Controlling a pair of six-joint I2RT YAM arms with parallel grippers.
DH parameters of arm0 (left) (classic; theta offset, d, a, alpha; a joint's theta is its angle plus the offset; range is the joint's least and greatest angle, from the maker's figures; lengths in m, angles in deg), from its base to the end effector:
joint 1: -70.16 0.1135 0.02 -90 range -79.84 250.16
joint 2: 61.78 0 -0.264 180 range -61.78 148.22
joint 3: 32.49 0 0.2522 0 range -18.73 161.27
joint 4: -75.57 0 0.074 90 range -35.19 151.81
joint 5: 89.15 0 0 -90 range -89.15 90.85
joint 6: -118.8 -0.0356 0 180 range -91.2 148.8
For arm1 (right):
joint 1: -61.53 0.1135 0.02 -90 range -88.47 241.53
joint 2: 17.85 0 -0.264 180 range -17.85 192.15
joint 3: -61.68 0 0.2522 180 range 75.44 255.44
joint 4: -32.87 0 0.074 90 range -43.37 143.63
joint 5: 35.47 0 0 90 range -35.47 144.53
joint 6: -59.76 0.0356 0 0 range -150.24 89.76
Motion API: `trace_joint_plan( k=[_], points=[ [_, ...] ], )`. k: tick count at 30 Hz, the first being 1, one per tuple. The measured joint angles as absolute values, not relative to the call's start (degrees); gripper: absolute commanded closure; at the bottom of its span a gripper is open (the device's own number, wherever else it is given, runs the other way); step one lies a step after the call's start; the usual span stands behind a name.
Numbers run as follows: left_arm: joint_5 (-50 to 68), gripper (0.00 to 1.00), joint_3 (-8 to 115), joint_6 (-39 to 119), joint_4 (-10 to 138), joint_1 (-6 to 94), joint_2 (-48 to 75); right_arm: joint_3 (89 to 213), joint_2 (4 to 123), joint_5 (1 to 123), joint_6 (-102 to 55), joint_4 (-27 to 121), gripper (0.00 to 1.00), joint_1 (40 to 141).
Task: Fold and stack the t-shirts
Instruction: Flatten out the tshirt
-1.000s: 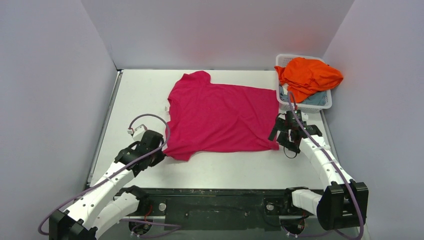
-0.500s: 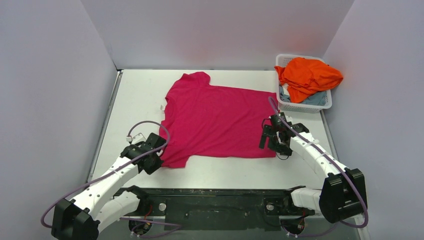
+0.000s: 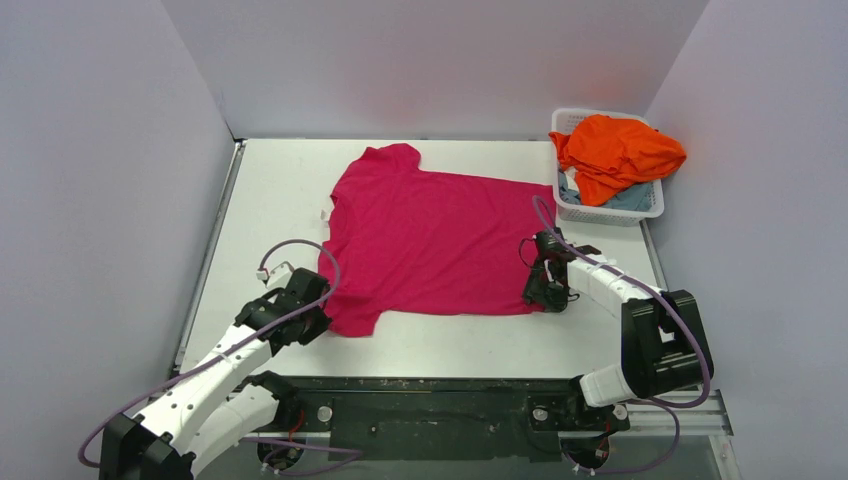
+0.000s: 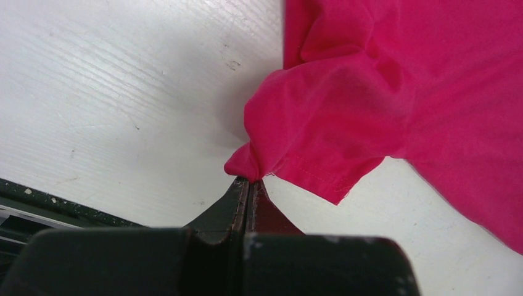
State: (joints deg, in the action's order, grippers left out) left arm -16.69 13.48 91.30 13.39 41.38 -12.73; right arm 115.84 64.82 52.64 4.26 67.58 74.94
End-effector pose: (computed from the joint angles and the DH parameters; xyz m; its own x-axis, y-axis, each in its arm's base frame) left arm 0.1314 -0.0599 0.2013 -0.6767 -0.5933 -0.4360 -0.5452 0.8018 -0.2448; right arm 0.2506 0.0585 0.1571 -0.8388 0.3820 -0.3880 0.3128 0.9213 0.2309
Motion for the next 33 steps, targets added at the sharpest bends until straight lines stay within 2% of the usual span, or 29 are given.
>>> trace_joint_plan(
  k=[1,2,4,5,13,23,33],
  points=[
    [-16.69,1.00,13.48,91.06,13.63,41.38,-13.14,115.84,64.86,52.90,4.28,66.57,0.78,74.83],
    [-16.67,1.00,13.48,90.76,13.96,41.38,-13.58,115.84,64.91,53.10,4.28,65.92,0.90,74.70],
    [-16.47,1.00,13.48,89.84,14.96,41.41,-14.37,115.84,65.08,53.66,4.28,65.09,0.99,74.68],
    [-16.34,1.00,13.48,89.47,15.55,41.41,-14.69,115.88,65.19,54.06,4.43,64.58,1.00,74.68],
    [-17.92,1.00,18.00,83.33,20.73,41.41,-17.38,122.00,64.58,56.94,4.00,69.94,1.00,74.57],
    [-27.75,1.00,50.42,69.25,32.25,41.51,-16.70,153.17,52.87,63.30,3.39,81.83,1.00,74.57],
    [-27.67,1.00,76.71,55.09,38.90,41.54,-13.53,177.91,44.45,70.54,4.98,86.81,1.00,74.57]
  ],
)
